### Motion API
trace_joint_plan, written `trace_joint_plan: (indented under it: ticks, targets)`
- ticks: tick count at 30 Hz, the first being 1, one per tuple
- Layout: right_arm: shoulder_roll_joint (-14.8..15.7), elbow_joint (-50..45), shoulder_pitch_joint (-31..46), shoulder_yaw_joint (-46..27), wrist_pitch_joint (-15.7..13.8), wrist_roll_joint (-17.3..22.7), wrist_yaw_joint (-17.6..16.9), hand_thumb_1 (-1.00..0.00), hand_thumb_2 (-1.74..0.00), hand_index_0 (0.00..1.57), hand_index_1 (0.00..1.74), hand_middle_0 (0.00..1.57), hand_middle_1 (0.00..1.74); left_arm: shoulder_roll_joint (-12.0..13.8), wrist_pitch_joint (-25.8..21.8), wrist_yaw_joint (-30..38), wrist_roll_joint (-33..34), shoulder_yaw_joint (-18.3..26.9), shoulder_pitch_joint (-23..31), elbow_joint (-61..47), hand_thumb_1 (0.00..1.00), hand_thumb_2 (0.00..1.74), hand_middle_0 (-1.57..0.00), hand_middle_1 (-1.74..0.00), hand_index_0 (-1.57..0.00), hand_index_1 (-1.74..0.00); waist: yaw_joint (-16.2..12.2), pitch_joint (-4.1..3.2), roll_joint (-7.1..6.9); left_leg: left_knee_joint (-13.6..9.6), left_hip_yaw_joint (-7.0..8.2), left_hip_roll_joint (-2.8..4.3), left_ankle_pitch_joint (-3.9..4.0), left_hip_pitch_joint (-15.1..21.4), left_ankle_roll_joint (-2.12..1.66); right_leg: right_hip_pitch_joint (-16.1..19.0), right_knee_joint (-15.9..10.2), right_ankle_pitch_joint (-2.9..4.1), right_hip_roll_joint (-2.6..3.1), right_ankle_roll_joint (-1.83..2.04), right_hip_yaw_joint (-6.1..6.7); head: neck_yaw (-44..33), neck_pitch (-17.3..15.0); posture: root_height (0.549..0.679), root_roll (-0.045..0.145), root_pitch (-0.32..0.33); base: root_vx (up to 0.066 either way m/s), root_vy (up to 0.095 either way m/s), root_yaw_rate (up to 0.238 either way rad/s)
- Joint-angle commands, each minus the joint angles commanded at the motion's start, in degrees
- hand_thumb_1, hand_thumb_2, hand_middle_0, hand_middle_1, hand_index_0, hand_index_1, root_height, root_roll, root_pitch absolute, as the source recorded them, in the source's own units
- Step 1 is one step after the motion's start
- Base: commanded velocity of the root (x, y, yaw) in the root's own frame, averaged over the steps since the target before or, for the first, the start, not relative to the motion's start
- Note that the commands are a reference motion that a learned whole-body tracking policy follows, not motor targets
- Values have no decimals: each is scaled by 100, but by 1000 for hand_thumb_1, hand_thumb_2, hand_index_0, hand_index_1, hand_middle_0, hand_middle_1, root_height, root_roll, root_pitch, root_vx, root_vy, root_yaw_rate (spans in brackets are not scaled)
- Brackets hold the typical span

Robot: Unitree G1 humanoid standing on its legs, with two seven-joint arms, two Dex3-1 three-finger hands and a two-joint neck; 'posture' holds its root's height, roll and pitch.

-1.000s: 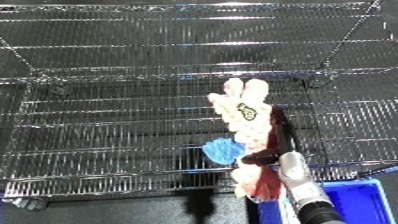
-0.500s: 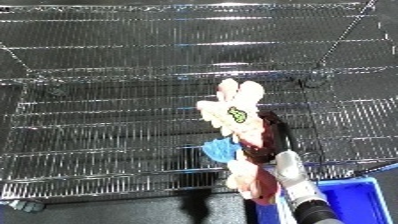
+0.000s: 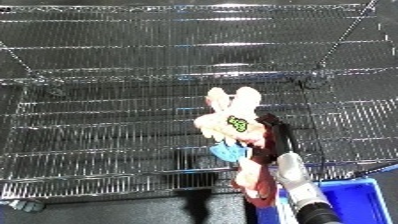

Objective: Pick up the object and place it into the box

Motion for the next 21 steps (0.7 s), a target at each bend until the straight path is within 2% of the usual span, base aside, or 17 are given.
trace_joint_plan:
  ticks: [5,10,17,21]
  targets:
    - [-38,-495,215,-231,-108,236,-93,-1000,-1740,1570,1740,1570,1740,-32,23,9,-13,51,-38,76,1000,1740,-1570,-1740,-1570,-1740,-52,-60,-39,-48,26,4,-2,73,7,78,-51,17,-3,1,-1,78,194,625,51,-157,-13,-3,-26]
    - [-152,-1449,661,-690,-352,420,-281,-1000,-1740,1570,1740,1570,1740,-67,41,25,22,127,-56,139,1000,1740,-1570,-1740,-1570,-1740,-179,-144,-91,-90,73,21,-19,166,21,182,-122,9,-4,-7,7,227,557,627,51,-162,-12,4,-46]
    - [-239,-2960,1600,-1613,-634,419,-567,-1000,-1740,1570,1740,1570,1740,-142,85,6,128,254,-66,208,1000,1740,-1570,-1740,-1570,-1740,-391,-249,-176,-50,126,49,-82,288,48,332,-160,-12,2,-17,13,483,1266,628,52,-178,-11,-2,-41]
    - [-192,-3688,2149,-2180,-744,386,-724,-1000,-1740,1570,1740,1570,1740,-170,110,-28,173,284,-97,240,1000,1740,-1570,-1740,-1570,-1740,-513,-321,-228,-4,167,87,-132,362,58,417,-171,-16,9,-20,22,684,1510,629,51,-188,-2,-9,-53]
